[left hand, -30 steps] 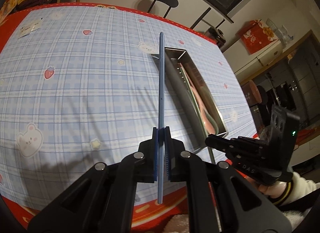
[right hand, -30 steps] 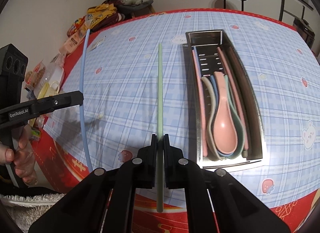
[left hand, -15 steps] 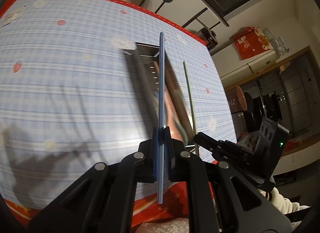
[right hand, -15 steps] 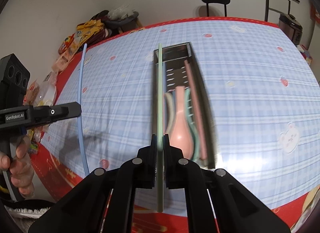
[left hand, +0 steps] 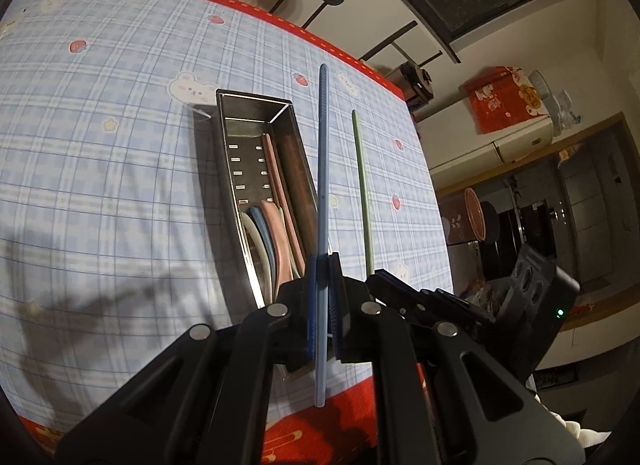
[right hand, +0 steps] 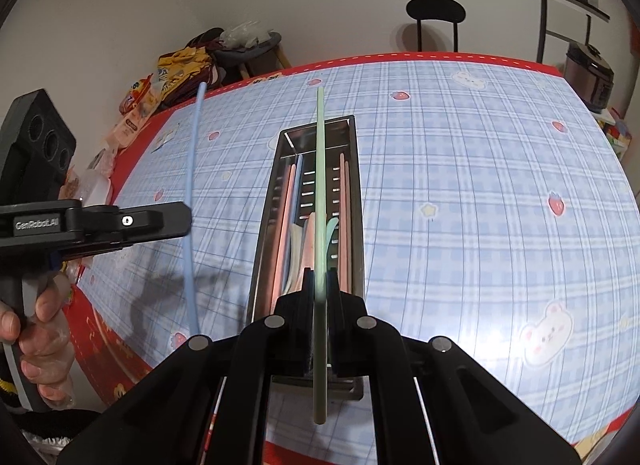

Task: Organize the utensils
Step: 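Lower the blue and green chopsticks into the caddy and open both tools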

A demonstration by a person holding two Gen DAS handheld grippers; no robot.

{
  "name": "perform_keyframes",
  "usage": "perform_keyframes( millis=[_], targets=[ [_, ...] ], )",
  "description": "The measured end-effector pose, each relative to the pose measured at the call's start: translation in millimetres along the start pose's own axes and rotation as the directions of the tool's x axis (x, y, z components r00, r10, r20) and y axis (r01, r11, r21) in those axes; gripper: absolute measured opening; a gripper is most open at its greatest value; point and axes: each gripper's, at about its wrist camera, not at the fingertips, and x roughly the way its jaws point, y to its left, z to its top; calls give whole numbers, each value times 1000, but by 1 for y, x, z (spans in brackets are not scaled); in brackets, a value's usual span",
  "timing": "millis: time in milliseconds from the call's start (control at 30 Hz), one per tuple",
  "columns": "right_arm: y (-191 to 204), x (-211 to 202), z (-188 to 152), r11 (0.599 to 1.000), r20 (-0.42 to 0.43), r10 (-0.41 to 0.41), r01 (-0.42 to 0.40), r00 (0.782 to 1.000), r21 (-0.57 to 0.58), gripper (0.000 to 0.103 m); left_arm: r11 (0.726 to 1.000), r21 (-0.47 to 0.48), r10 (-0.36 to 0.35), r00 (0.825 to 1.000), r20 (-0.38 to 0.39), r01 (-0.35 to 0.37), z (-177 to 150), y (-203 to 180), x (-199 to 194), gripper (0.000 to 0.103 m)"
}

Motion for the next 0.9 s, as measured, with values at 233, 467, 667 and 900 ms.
perform_keyframes(
  millis=[233, 467, 667, 900],
  targets=[
    [-5, 15, 8, 999, -29, 18, -18, 999, -30, 7, 998, -55, 39, 999, -9, -39, 6, 11, 22, 10],
    [-13, 30, 13, 999, -50, 24, -25, 998, -22, 7, 993, -62, 93, 995, -36, -96, 12, 19, 43, 10],
    [-18, 40, 12, 1000, -69, 28, -28, 997, -2, 7, 990, -44, 132, 990, -53, -134, 18, 19, 59, 10],
    [-19, 46, 13, 1000, -86, 23, -23, 996, 4, 7, 988, -52, 143, 987, -70, -147, 22, 23, 71, 10]
  ],
)
